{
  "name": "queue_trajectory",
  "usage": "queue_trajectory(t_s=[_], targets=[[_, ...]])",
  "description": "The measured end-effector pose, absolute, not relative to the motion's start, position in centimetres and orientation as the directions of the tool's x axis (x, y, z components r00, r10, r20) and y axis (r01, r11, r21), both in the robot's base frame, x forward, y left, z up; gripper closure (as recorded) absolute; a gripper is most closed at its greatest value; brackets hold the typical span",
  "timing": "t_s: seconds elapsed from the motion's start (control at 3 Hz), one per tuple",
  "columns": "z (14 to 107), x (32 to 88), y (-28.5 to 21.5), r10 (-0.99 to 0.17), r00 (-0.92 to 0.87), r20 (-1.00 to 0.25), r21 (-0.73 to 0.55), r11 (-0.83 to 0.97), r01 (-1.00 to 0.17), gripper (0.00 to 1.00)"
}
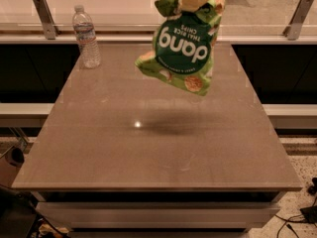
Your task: Move green rice chip bag near water bottle
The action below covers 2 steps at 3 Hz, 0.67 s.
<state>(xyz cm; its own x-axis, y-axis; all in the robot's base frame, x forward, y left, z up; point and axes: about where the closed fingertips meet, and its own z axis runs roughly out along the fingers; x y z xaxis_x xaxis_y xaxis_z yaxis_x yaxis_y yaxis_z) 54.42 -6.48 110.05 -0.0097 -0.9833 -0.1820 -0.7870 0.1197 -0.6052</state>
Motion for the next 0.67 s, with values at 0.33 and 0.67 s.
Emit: queue_trajectory(t_s=[0.33, 0.67], targets=[[110.9, 57.7, -3.5, -0.983, 0.04, -0.179, -0.642, 0.086, -0.762, 1.0], [110.2, 61.2, -1.8, -0.979, 0.063, -0.196, -0.649, 0.081, -0.757, 1.0]])
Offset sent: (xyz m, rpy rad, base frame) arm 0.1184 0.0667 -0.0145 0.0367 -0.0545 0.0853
